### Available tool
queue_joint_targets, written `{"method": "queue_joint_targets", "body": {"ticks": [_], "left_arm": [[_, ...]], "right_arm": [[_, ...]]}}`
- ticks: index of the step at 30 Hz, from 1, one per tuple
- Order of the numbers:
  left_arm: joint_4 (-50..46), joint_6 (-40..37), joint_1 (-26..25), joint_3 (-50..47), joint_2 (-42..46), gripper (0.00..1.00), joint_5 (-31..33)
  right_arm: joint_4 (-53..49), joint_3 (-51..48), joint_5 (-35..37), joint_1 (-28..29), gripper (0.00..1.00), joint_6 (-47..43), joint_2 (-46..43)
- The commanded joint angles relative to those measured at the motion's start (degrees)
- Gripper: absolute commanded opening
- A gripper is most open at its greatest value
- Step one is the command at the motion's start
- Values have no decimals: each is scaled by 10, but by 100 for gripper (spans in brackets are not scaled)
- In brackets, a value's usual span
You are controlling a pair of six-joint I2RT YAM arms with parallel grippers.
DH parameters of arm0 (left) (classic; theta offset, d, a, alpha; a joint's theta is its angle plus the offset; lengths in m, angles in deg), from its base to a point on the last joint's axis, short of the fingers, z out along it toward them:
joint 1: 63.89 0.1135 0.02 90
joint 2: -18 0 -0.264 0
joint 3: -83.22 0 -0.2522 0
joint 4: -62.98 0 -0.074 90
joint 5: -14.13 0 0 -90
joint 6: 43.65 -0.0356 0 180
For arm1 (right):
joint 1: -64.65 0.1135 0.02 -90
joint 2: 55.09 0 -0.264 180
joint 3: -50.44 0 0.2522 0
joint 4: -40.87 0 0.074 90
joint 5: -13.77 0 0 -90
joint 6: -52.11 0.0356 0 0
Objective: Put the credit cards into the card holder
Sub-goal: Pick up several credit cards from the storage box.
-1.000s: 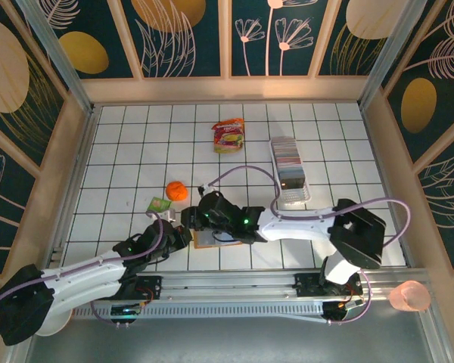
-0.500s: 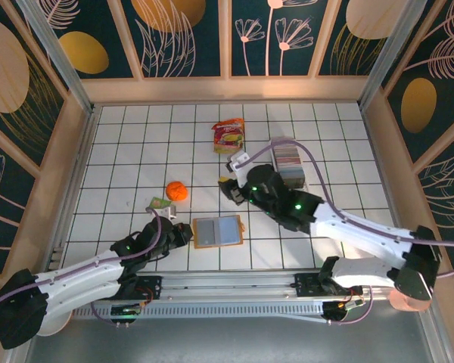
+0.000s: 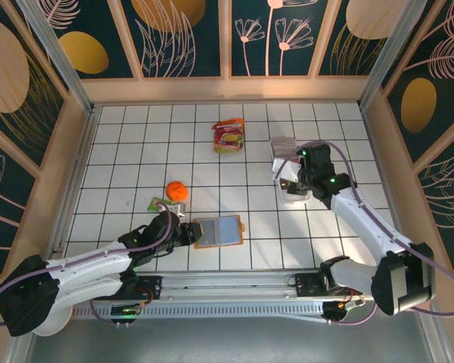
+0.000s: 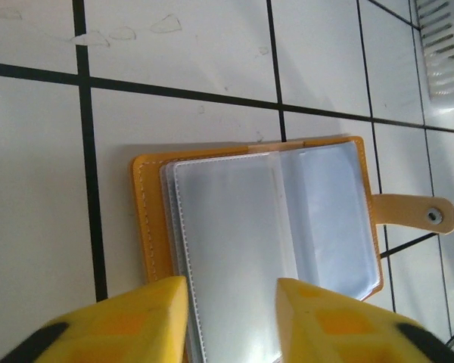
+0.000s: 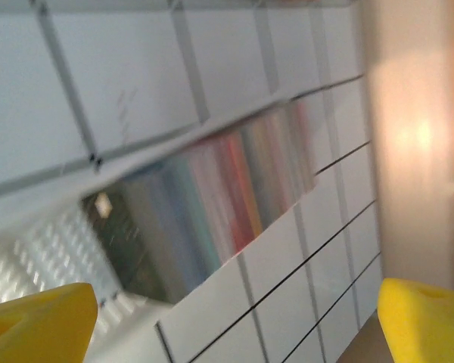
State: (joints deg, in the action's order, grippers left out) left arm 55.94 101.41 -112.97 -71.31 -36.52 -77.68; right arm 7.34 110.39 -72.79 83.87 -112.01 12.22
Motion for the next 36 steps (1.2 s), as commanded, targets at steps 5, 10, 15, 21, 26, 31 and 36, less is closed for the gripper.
{"method": "queue_joint_targets", "body": {"ticks": [5, 10, 15, 21, 26, 31, 36], "left_arm": [[4, -11, -1, 0, 15, 41, -5], [3, -7, -1, -6, 26, 41, -6], [-2, -6, -1, -11, 33, 41, -6], [-5, -7, -1, -15, 35, 41, -6], [-4, -8, -1, -18, 37, 40, -8], [-5, -1, -1, -21, 41, 38, -7], [-5, 5, -1, -29, 51, 31, -4]], "right_arm": [[72, -15, -5, -16, 96, -153, 66], [121, -17, 0, -18, 93, -172, 115], [152, -14, 7, -18, 89, -181, 150], [156, -10, 17, -16, 85, -194, 175], [156, -7, 22, -12, 85, -200, 189], [159, 3, 30, -9, 85, -202, 200], [155, 16, 34, -7, 81, -197, 189]]}}
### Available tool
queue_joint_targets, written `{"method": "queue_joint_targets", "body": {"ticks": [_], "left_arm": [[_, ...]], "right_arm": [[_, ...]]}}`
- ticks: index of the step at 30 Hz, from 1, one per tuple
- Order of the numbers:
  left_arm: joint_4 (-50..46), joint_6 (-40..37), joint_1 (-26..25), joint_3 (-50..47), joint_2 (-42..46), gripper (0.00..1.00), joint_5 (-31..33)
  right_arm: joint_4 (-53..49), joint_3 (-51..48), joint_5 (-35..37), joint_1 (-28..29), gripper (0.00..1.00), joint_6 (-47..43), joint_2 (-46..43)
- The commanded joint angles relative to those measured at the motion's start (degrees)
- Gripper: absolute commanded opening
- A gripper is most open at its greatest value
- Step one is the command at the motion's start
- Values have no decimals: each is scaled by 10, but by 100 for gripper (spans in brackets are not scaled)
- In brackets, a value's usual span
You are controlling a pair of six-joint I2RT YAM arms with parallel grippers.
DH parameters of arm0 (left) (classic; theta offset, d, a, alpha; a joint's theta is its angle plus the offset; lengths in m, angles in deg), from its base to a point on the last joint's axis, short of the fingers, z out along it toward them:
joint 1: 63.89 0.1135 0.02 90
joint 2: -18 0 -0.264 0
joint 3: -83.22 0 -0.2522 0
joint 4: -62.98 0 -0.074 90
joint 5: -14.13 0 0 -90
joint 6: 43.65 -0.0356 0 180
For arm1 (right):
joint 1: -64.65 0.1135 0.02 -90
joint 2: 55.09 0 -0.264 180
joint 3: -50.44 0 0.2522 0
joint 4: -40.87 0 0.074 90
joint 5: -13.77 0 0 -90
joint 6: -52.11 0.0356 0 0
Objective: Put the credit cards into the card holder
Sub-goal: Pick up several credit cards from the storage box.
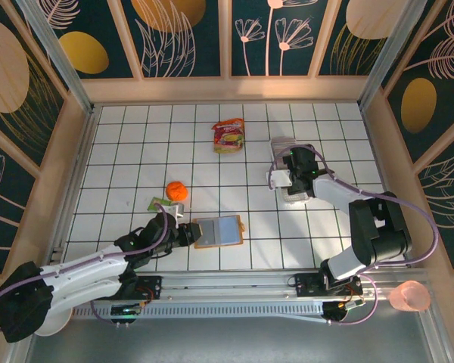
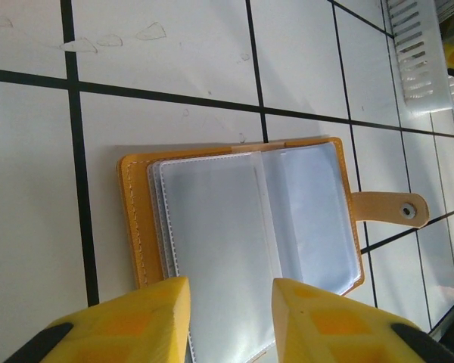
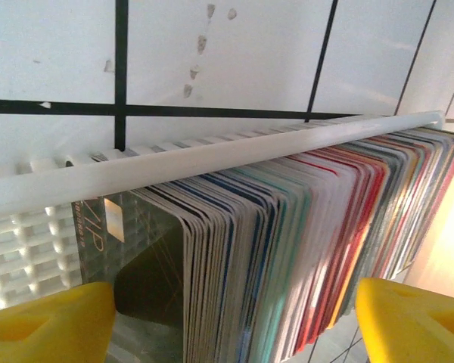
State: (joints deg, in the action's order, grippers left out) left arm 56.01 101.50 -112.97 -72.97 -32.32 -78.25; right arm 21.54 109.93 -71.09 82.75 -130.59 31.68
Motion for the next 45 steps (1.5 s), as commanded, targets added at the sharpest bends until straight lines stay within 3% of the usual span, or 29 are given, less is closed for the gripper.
{"method": "queue_joint_targets", "body": {"ticks": [1, 11, 27, 45], "left_arm": [[-5, 5, -1, -14, 12, 30, 3], [-6, 9, -1, -14, 15, 19, 0], [2, 14, -1, -16, 14, 13, -9], [11, 14, -1, -12, 1, 13, -19]], "right_arm": [[11, 22, 18, 4, 79, -12, -8], [-7, 26, 18, 4, 58, -16, -24], [-10, 32, 23, 3, 34, -16, -30], [-8, 33, 21, 4, 25, -14, -38]]}}
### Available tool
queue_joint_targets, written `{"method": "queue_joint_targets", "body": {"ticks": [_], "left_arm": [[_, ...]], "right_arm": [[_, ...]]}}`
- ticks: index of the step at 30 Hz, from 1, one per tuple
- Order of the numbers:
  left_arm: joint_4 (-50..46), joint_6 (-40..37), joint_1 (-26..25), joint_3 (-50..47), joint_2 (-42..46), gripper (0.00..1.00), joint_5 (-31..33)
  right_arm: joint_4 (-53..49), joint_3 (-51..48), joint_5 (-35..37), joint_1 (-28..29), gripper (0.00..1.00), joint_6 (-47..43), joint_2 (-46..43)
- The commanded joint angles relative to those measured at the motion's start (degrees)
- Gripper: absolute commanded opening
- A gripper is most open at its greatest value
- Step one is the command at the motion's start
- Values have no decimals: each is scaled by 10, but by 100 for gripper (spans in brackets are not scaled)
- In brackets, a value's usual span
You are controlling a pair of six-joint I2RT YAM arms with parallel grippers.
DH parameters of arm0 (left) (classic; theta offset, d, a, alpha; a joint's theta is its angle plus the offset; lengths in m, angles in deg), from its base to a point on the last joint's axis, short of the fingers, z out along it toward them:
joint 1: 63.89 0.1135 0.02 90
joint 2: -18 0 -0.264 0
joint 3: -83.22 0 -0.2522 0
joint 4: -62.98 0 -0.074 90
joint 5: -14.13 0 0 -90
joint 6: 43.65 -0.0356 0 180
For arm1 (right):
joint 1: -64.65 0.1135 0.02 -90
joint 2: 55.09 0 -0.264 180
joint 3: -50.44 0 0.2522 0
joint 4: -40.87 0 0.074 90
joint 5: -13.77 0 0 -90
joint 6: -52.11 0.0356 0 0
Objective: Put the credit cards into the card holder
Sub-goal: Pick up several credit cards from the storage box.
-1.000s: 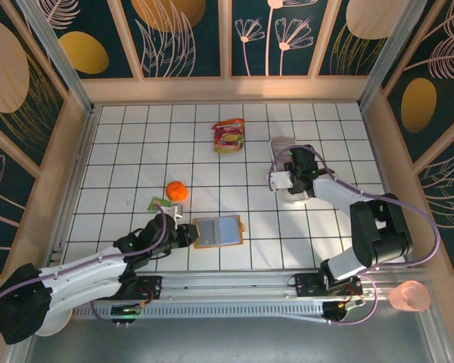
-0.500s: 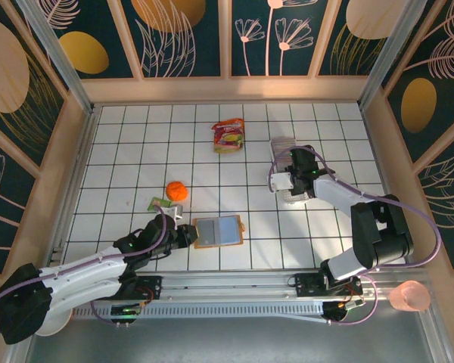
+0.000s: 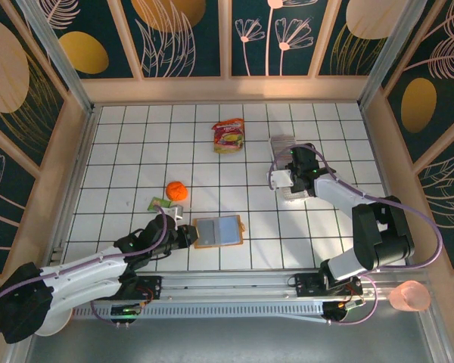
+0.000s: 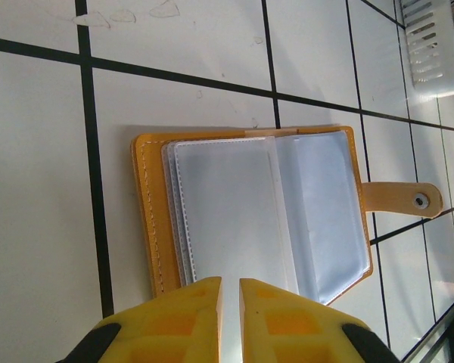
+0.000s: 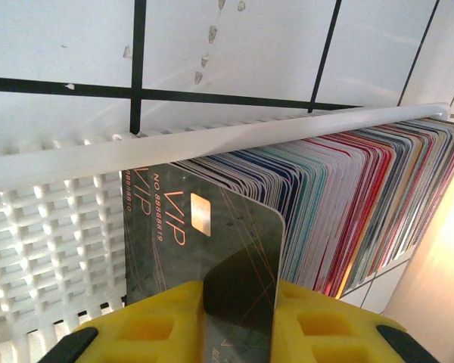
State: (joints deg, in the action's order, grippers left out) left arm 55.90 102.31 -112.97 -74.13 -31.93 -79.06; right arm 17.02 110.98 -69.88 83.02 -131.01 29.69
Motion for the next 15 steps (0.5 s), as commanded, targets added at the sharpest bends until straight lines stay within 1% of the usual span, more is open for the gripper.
{"method": "queue_joint_targets", "body": {"ticks": [1, 3, 10, 15], "left_arm": [[11, 6, -1, 0, -3, 13, -11], [11, 5, -1, 0, -3, 13, -10], [17, 8, -1, 0, -4, 13, -11], [16, 8, -1, 0, -5, 12, -14]], "right_arm": [[36, 23, 10, 1, 24, -9, -18], [32, 23, 10, 1, 24, -8, -20], [23, 19, 5, 0, 17, -1, -33], [18, 18, 6, 0, 14, 0, -40]]}}
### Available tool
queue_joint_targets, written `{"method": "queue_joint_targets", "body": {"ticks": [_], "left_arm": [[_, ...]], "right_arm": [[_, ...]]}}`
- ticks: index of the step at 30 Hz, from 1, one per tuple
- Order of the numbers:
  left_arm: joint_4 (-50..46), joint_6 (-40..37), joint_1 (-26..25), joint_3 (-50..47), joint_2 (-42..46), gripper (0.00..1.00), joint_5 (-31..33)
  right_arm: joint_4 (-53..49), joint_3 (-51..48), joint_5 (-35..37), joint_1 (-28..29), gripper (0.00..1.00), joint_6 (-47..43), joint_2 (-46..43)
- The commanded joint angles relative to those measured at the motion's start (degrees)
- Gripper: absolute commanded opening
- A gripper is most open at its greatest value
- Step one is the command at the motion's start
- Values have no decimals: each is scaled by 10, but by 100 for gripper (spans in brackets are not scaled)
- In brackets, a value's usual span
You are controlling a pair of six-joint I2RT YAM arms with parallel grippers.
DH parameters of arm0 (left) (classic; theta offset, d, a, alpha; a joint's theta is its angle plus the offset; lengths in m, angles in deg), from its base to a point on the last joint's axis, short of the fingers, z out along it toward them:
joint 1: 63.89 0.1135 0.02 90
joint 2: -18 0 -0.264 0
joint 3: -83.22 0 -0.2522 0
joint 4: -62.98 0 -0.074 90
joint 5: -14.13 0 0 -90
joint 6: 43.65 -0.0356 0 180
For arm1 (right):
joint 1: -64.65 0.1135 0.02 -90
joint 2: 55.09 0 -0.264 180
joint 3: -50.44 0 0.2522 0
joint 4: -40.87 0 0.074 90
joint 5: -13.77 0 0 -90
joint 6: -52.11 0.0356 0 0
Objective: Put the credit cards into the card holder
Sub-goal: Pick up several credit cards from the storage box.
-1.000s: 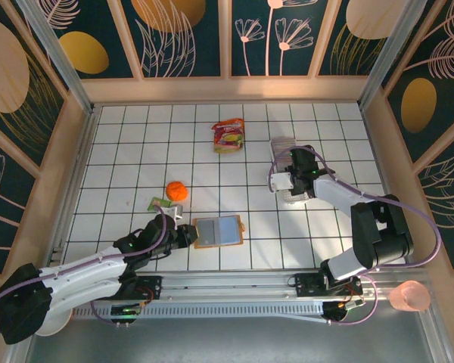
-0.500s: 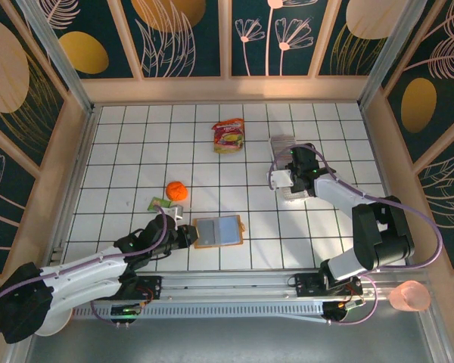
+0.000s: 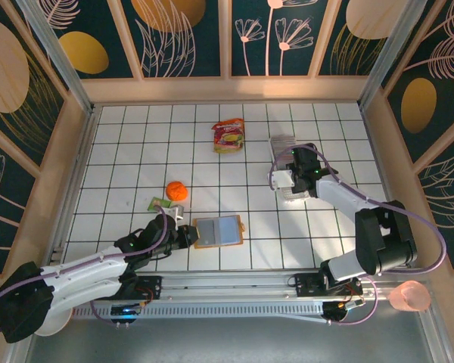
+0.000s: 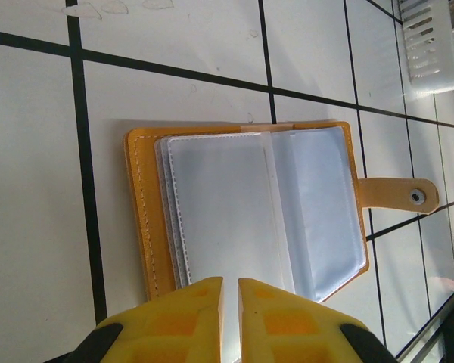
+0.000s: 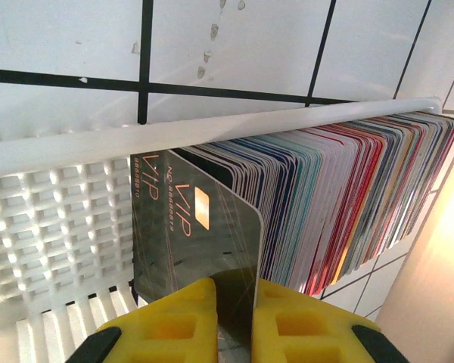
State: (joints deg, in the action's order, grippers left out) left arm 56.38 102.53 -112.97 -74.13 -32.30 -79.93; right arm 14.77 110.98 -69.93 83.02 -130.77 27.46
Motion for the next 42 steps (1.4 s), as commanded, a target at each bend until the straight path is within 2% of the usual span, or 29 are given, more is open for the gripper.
{"method": "queue_joint_targets", "body": {"ticks": [1, 9, 14, 24, 28, 32, 38, 40, 42], "left_arm": [[11, 6, -1, 0, -1, 12, -6], [9, 7, -1, -3, 5, 12, -5], [3, 6, -1, -4, 12, 12, -6], [-12, 9, -1, -2, 35, 12, -3], [-21, 11, -1, 0, 47, 12, 3], [-28, 15, -1, 0, 61, 12, 6], [-36, 20, -1, 4, 64, 12, 11], [-37, 23, -1, 5, 64, 12, 13], [-39, 27, -1, 5, 62, 12, 15]], "right_arm": [[39, 18, 7, 1, 14, -1, -19], [10, 15, -6, 2, 9, 20, -42], [-29, 10, -19, 4, 0, 35, -67], [-114, 2, -41, 24, 0, 89, -156], [-162, 40, -87, 50, 0, 214, -200], [-235, 90, -109, 102, 0, 368, -217], [-268, 146, -186, 116, 0, 716, -211], [-257, 147, -171, 115, 0, 846, -211], [-254, 139, -187, 110, 0, 943, -212]]}}
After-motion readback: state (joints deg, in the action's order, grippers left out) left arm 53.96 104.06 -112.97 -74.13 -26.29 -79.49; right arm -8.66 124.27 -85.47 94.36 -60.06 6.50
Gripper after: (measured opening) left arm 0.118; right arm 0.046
